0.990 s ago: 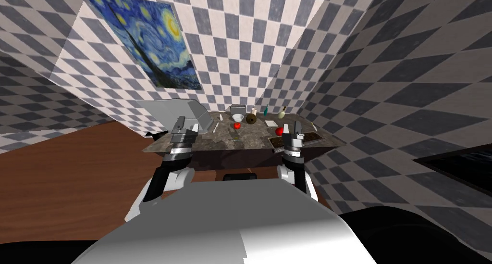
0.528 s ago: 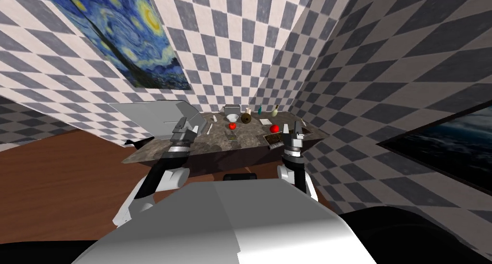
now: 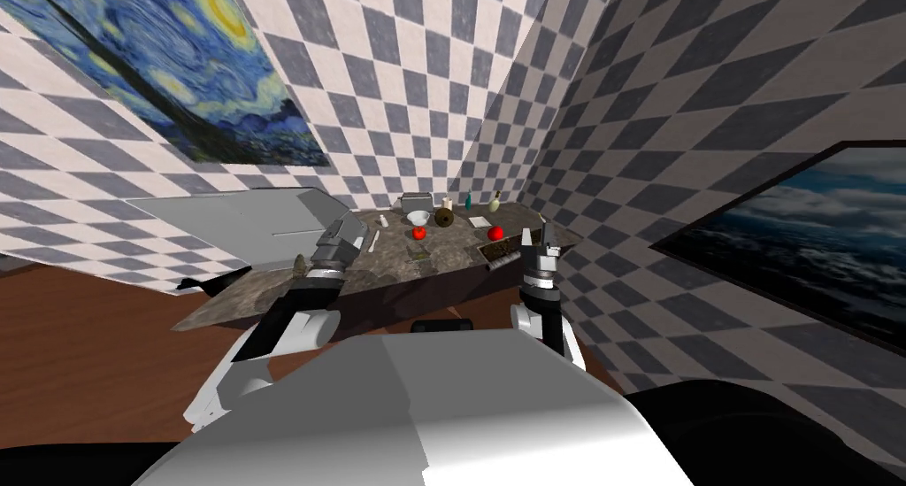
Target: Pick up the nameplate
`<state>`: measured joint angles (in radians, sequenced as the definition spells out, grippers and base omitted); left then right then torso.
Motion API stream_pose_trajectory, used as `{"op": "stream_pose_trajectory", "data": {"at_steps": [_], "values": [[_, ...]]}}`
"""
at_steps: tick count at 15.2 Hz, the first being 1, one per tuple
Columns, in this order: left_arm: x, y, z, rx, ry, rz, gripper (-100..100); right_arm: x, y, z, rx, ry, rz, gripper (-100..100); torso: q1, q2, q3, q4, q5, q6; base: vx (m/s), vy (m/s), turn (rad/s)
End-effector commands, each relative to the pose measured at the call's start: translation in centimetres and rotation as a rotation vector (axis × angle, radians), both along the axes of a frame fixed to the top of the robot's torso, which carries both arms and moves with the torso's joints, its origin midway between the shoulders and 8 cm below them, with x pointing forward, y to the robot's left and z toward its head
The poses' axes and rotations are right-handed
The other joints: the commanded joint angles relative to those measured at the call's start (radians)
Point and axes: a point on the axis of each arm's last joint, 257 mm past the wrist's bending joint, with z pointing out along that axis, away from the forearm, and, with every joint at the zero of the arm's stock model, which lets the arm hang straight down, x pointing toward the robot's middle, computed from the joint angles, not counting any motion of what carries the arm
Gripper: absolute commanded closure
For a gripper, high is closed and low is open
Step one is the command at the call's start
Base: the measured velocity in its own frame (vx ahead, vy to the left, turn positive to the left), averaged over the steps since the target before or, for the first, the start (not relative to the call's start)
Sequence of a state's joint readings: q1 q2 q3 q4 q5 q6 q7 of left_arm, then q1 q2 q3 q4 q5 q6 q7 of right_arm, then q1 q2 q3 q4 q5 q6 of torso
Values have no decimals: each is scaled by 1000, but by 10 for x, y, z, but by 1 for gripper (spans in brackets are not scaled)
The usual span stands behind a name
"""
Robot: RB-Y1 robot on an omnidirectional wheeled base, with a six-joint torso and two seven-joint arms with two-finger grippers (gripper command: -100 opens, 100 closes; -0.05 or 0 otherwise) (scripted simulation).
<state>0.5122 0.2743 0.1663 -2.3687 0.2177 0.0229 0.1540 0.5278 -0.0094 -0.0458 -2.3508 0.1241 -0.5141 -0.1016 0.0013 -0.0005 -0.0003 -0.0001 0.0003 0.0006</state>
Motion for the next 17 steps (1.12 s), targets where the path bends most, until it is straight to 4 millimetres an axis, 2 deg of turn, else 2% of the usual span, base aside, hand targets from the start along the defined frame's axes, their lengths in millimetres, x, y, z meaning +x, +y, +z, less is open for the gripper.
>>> {"op": "stream_pose_trajectory", "data": {"at_steps": [1, 2, 5, 7, 8, 10, 11, 13, 14, 16, 17], "values": [[2, 9, -10, -23, 45, 10, -100, 0, 0, 0, 0, 0, 0, 0, 0, 0, 0, 0, 0, 0, 3, 9, -277], [2, 9, -10, -24, 47, 10, -100, 0, 0, 0, 0, 0, 0, 0, 0, 0, 0, 0, 0, 0, 1, 12, -122], [2, 29, -26, -89, 117, 36, -100, 0, 0, 0, 0, 0, 0, 0, 0, 0, 0, 0, 0, 0, -1, 9, -291], [4, 30, -34, -94, 147, 41, -100, 0, 0, 0, 0, 0, 0, 0, 0, 0, 0, 0, 0, 0, -3, 17, -166], [2, 40, -39, -130, 170, 55, -100, 0, 0, 0, 0, 0, 0, 0, 0, 0, 0, 0, 0, -1, -2, 7, -207], [3, 42, -46, -135, 197, 60, -100, 0, 0, 0, 0, 0, 0, 0, 0, 0, 0, 0, 0, 0, -4, 9, -188], [1, 51, -50, -174, 214, 74, -100, 0, 0, 0, 0, 0, 0, 0, 0, 0, 0, 0, 0, -1, -3, 5, -253], [1, 53, -59, -179, 247, 81, -100, 0, 0, 0, 0, 0, 0, 0, 0, 0, 0, 0, 0, 0, -3, 10, -186], [-2, 62, -64, -221, 263, 96, -100, 0, 0, 0, 0, 0, 0, 0, 0, 0, 0, 0, 0, -1, -4, 4, -240], [-2, 63, -73, -227, 297, 104, -100, 0, 0, 0, 0, 0, 0, 0, 0, 0, 0, 0, 0, 0, -4, 9, -211], [-6, 73, -79, -273, 316, 121, -100, 0, 0, 0, 0, 0, 0, 0, 0, 0, 0, 0, 0, -1, -5, 6, -205]]}}
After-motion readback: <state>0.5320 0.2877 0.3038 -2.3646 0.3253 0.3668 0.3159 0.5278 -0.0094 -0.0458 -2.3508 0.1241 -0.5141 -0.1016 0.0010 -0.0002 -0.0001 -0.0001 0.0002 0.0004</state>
